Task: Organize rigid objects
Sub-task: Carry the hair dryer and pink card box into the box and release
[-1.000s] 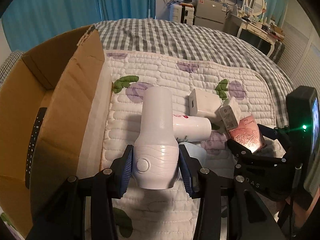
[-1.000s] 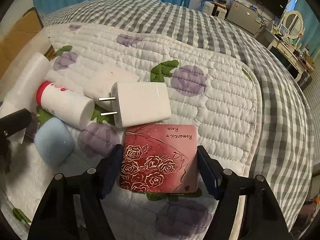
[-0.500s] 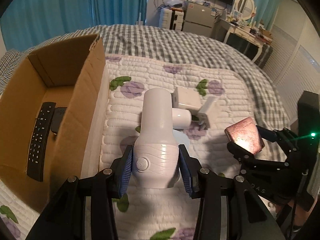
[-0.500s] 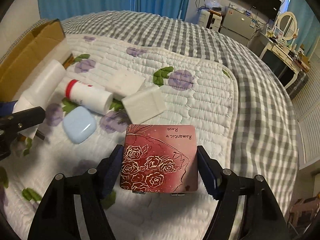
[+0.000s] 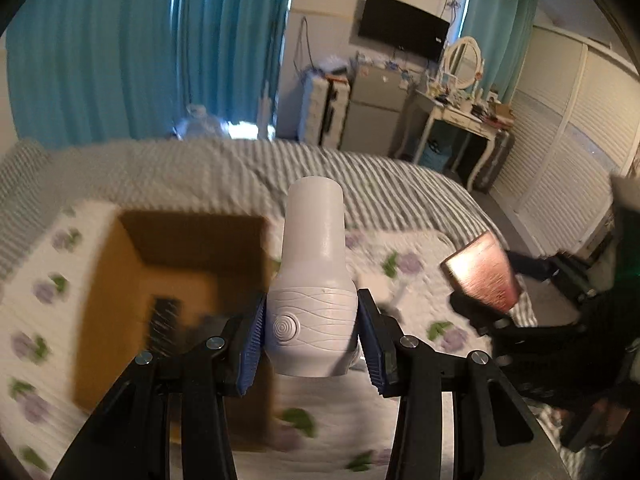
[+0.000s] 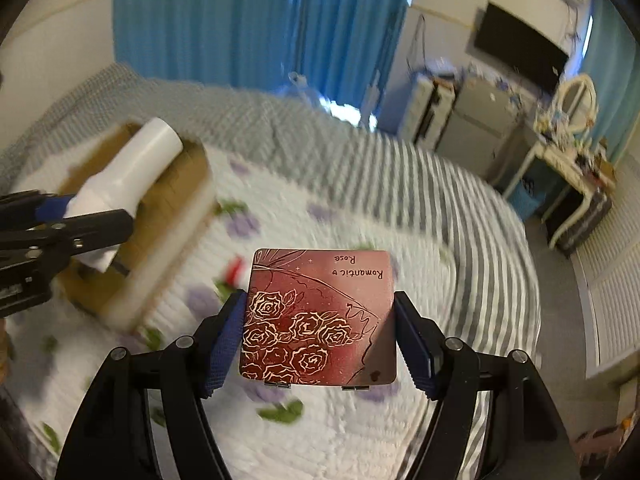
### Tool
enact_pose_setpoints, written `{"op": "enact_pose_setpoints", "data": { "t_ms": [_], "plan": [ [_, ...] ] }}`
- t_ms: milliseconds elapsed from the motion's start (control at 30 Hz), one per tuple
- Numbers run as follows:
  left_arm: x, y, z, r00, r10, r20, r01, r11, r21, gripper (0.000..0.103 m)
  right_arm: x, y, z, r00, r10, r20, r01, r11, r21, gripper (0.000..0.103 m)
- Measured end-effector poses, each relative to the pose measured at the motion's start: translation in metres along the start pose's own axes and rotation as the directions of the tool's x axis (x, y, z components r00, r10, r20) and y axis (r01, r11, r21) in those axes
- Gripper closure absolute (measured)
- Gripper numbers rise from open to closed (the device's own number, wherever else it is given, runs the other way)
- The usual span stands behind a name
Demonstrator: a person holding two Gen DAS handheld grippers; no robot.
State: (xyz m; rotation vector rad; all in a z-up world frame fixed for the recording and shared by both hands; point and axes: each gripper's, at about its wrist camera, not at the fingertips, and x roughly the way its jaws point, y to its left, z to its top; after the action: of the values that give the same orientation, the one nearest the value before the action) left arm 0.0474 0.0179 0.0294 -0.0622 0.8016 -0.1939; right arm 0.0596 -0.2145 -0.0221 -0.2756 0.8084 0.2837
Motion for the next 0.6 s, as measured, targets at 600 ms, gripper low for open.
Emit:
{"op": "enact_pose_setpoints", "data": {
  "t_ms": [600],
  "plan": [
    [0.028,0.123,-0.029,0.988,0.132,-0.085,-0.131,0.991,0.028,0.059,0.03,0.158,0.116,0.976,0.213,0.054,-0.205,0.971,-0.126,0.032]
  ]
}}
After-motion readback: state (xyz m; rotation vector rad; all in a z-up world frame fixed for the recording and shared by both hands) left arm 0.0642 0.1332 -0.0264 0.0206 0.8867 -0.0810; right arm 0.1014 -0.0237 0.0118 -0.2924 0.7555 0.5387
